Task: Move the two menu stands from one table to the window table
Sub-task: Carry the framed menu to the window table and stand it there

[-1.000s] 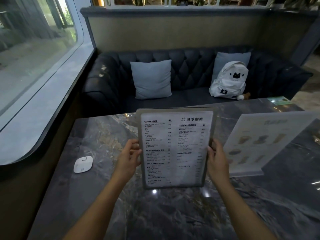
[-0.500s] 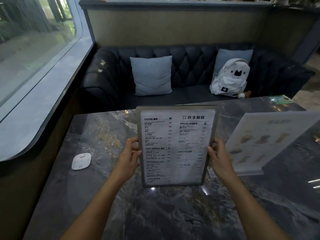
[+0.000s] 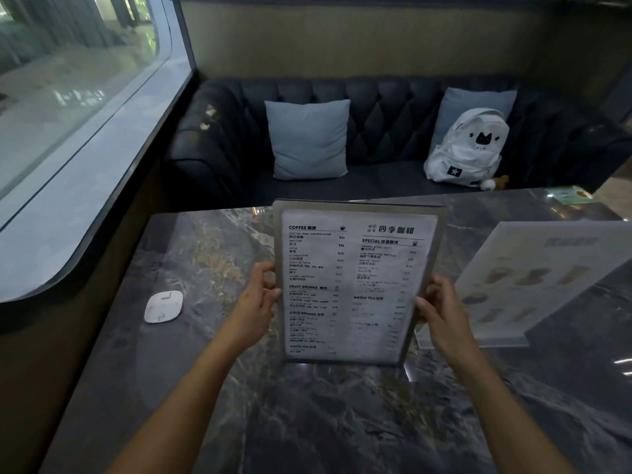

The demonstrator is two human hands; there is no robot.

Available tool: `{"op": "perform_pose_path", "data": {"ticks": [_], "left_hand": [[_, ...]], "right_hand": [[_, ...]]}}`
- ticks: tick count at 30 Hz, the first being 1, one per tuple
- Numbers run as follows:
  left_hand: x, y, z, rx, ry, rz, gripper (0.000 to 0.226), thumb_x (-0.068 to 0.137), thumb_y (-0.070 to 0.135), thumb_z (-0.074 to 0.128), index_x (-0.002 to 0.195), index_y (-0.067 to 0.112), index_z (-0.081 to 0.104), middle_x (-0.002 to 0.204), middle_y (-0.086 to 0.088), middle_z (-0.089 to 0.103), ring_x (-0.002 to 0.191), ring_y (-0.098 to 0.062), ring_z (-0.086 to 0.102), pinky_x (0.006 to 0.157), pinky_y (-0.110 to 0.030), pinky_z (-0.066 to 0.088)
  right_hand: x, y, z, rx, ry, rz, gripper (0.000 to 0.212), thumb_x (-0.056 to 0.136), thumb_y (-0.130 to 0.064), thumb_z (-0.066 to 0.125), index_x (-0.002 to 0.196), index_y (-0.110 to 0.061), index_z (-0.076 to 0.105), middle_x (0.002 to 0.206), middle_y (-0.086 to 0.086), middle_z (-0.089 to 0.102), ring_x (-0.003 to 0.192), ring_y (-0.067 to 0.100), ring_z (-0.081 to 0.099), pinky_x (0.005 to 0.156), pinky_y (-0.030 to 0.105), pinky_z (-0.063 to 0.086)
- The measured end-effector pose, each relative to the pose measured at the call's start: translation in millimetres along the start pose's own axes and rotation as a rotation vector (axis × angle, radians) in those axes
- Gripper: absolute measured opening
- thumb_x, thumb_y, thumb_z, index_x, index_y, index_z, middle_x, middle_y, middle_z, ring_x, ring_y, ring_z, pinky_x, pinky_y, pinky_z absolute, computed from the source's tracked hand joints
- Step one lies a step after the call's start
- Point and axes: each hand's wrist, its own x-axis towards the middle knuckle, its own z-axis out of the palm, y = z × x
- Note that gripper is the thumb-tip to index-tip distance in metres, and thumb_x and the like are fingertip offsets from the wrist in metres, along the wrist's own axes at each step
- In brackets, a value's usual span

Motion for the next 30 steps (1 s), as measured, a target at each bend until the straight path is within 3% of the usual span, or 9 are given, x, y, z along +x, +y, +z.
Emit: {"op": "perform_pose_path", "data": {"ticks": [5,10,14,16,18,21,23,27,30], "left_hand": [[-3.2,4.5,-2.4,-0.039,0.012,0.005,0.035,0.094,0.003,0.033,0.106,0.037,0.033,0.093,-0.004,0.056,0.086,-0.003,0.062,0.059,-0.016,0.054],[-16.7,1.3,-15.7,-0.032,0.055,-0.051,0.035,0.094,0.004,0.035,0.107,0.037,0.032,0.101,-0.018,0.052,0.095,-0.029,0.059,0.072,-0.044,0.058],[-40.2,-1.0,-32.2,-0.032,0.137,-0.083,0.04,0.094,0.005,0.034,0.103,0.044,0.034,0.101,-0.016,0.053,0.091,-0.023,0.061,0.065,-0.036,0.06],[-55.8,-2.8,-41.5,-0.053,0.198,-0.099,0.037,0.094,0.002,0.034,0.106,0.037,0.035,0.1,-0.013,0.054,0.09,-0.015,0.062,0.063,-0.033,0.06],[-73.1,-4.7,-52.5,-0.078,0.264,-0.123,0.038,0.093,0.0,0.034,0.106,0.036,0.035,0.098,-0.008,0.055,0.089,-0.003,0.062,0.059,-0.02,0.056],[-103.5,-3.1,-69.4,-0.082,0.367,-0.16,0.042,0.093,0.0,0.036,0.102,0.041,0.037,0.093,0.0,0.058,0.089,-0.002,0.063,0.06,-0.017,0.055],[-127.0,-3.2,-80.0,-0.054,0.444,-0.183,0.041,0.093,0.001,0.036,0.102,0.042,0.036,0.092,-0.001,0.057,0.09,-0.006,0.064,0.062,-0.021,0.057],[-180.0,-5.8,-97.0,0.007,0.61,-0.296,0.034,0.093,0.004,0.04,0.116,0.028,0.033,0.102,-0.019,0.048,0.1,-0.032,0.056,0.078,-0.051,0.056],[-219.2,-2.8,-102.3,0.053,0.726,-0.368,0.036,0.092,0.007,0.042,0.116,0.032,0.032,0.103,-0.019,0.049,0.1,-0.031,0.056,0.082,-0.057,0.052]], "right_hand": [[-3.6,-0.4,0.3,0.031,-0.042,-0.014,0.031,0.09,-0.016,0.048,0.096,-0.046,0.045,0.096,0.007,0.059,0.092,0.021,0.061,0.075,0.039,0.055],[-1.2,-4.5,9.7,0.056,-0.112,-0.031,0.027,0.089,-0.015,0.049,0.103,-0.038,0.047,0.096,0.008,0.06,0.092,0.019,0.062,0.076,0.039,0.056],[2.5,-18.9,28.3,0.089,-0.197,-0.092,0.036,0.089,-0.008,0.05,0.094,-0.044,0.048,0.094,0.004,0.061,0.087,0.01,0.064,0.066,0.023,0.057],[6.5,-27.7,40.1,0.097,-0.258,-0.108,0.035,0.088,-0.008,0.05,0.096,-0.042,0.047,0.096,0.007,0.06,0.09,0.014,0.063,0.068,0.027,0.056],[9.7,-37.7,55.5,0.095,-0.322,-0.129,0.037,0.088,-0.007,0.049,0.097,-0.043,0.047,0.097,0.012,0.059,0.092,0.019,0.062,0.072,0.032,0.056],[11.7,-52.2,82.2,0.106,-0.444,-0.177,0.042,0.088,-0.008,0.049,0.092,-0.05,0.05,0.094,0.007,0.061,0.086,0.01,0.064,0.064,0.023,0.057],[12.6,-60.7,102.3,0.113,-0.521,-0.206,0.037,0.088,-0.008,0.05,0.093,-0.045,0.052,0.094,0.007,0.063,0.086,0.009,0.065,0.064,0.022,0.056],[9.6,-76.3,145.8,0.135,-0.665,-0.256,0.036,0.087,-0.004,0.051,0.093,-0.039,0.051,0.096,0.007,0.062,0.09,0.018,0.064,0.07,0.038,0.058],[0.6,-88.4,178.1,0.144,-0.795,-0.303,0.039,0.087,-0.007,0.052,0.092,-0.045,0.052,0.094,-0.005,0.065,0.087,0.011,0.065,0.066,0.033,0.057]]}}
